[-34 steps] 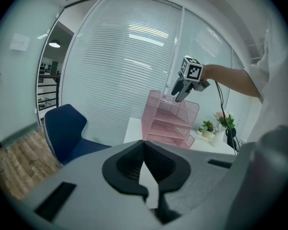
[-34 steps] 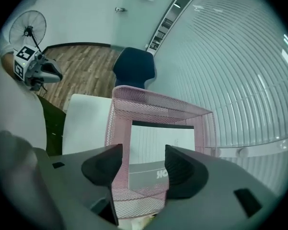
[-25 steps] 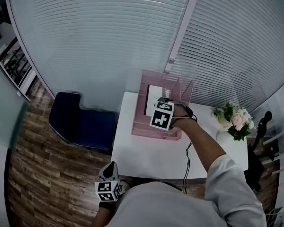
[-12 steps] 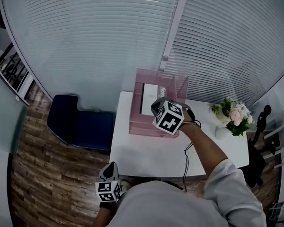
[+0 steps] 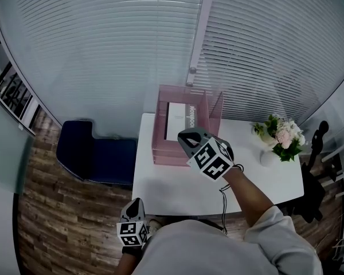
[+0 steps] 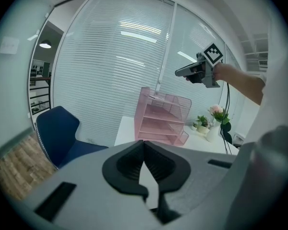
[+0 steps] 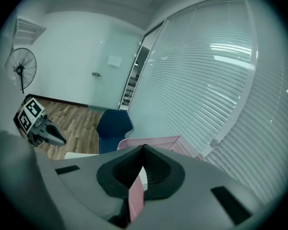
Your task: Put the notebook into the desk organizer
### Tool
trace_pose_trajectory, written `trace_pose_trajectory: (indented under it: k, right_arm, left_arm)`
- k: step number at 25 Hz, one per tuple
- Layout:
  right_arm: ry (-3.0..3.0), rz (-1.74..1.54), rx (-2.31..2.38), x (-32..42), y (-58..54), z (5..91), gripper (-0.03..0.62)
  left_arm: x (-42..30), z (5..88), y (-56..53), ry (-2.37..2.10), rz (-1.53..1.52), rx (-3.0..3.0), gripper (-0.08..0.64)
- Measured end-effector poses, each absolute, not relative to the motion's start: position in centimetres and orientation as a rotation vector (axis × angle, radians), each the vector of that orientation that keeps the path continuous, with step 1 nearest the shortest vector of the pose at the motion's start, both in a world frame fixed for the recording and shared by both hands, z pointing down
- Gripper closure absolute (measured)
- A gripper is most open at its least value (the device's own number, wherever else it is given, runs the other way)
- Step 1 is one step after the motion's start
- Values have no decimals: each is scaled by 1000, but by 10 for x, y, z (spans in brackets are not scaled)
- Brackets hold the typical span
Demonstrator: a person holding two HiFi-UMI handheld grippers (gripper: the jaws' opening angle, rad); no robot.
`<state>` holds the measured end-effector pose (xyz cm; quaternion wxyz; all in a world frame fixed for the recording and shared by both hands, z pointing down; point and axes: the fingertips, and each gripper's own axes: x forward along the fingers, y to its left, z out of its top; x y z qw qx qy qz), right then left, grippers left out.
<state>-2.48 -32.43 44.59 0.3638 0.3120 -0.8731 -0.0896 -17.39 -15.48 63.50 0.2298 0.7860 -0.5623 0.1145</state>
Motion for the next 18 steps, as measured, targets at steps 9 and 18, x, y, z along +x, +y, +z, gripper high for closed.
trace_pose_trajectory:
  k: [9, 18]
  right_arm:
    - [-2390, -233, 934, -14, -305, 423, 578]
    - [-2605, -129, 1172, 47, -250, 420, 578]
  left_arm:
    - [-172, 631, -156, -1563, 318, 2169, 551]
    - [-176, 609, -165, -1611, 291, 2190, 551]
